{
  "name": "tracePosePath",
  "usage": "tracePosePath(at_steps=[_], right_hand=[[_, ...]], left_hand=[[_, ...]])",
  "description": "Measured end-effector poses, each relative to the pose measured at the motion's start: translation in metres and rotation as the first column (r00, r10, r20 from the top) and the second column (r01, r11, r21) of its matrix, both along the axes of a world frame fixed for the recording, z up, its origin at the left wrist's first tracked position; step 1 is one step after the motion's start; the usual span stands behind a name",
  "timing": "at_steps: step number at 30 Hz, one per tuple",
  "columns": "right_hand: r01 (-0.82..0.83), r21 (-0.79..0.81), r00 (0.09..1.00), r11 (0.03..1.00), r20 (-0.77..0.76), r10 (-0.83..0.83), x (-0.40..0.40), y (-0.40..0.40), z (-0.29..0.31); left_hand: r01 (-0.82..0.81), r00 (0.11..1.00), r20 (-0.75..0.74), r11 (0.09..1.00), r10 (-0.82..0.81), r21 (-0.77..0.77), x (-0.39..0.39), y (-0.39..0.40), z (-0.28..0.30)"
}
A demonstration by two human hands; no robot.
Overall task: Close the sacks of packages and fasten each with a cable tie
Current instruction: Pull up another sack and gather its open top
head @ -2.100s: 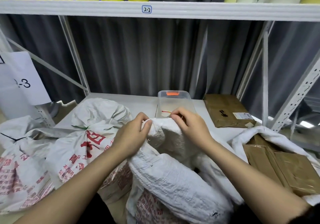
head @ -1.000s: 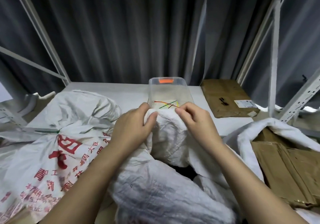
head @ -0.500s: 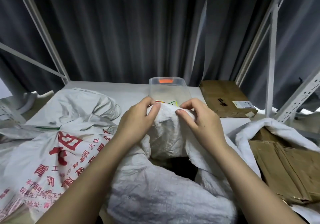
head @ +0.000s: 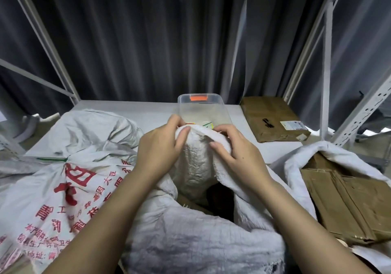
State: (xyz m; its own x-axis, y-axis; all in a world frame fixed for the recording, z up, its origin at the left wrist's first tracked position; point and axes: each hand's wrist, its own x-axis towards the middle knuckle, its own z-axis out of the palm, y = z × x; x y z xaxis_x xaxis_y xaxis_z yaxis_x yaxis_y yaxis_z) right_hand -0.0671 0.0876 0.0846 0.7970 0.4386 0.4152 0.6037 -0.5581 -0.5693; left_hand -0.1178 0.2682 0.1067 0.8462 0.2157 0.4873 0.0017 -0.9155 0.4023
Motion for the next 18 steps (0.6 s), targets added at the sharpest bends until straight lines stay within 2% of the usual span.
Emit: tracePosePath(at_steps=[1,3,5,7,9,12,13,14,15,16,17,18], right_hand=[[0.012,0.087,1.000,0.996,-0.017,-0.011,0.000,-0.001,-0.001],[-0.028,0.288,0.990,0.957,-0.124,0.066,0.004,0.000,0.000],[-0.076,0.415,0.948,0.907,-0.252,0.195,0.009,0.003,0.006],[-0.114,0.479,0.877,0.870,-0.362,0.315,0.011,0.006,0.015],[-0.132,0.537,0.788,0.834,-0.453,0.416,0.012,0.006,0.017],[-0.120,0.631,0.688,0.766,-0.504,0.523,0.012,0.005,0.014],[-0.136,0.576,0.723,0.806,-0.499,0.478,0.009,0.004,0.013],[-0.147,0.439,0.810,0.886,-0.461,0.363,0.007,0.003,0.010],[-0.121,0.235,0.910,0.964,-0.361,0.203,0.005,0.001,0.007],[-0.031,0.023,0.979,0.999,-0.199,0.035,0.002,-0.002,0.004],[0.075,-0.117,0.996,0.990,-0.034,-0.080,-0.002,-0.004,0.003],[0.145,-0.154,0.988,0.977,0.072,-0.135,-0.003,-0.005,0.000]], left_hand=[[-0.012,0.999,-0.040,0.997,0.009,-0.080,0.001,0.002,-0.001],[0.019,0.997,-0.075,0.990,-0.030,-0.137,0.002,0.006,-0.004],[0.081,0.996,0.030,0.997,-0.080,-0.008,0.004,0.009,-0.004],[0.189,0.972,0.117,0.972,-0.206,0.139,0.004,0.006,-0.003],[0.285,0.946,0.084,0.929,-0.312,0.237,0.003,-0.001,-0.002],[0.244,0.960,0.044,0.905,-0.276,0.347,0.004,-0.002,-0.009],[0.197,0.973,0.049,0.920,-0.227,0.338,0.005,-0.001,-0.011],[0.150,0.985,0.035,0.944,-0.167,0.292,0.005,0.000,-0.010],[0.109,0.994,0.001,0.971,-0.112,0.214,0.006,0.001,-0.009],[0.078,0.996,-0.045,0.991,-0.074,0.107,0.008,0.002,-0.009],[0.059,0.994,-0.087,0.998,-0.059,-0.004,0.011,0.005,-0.010],[0.061,0.987,-0.142,0.994,-0.073,-0.089,0.014,0.008,-0.011]])
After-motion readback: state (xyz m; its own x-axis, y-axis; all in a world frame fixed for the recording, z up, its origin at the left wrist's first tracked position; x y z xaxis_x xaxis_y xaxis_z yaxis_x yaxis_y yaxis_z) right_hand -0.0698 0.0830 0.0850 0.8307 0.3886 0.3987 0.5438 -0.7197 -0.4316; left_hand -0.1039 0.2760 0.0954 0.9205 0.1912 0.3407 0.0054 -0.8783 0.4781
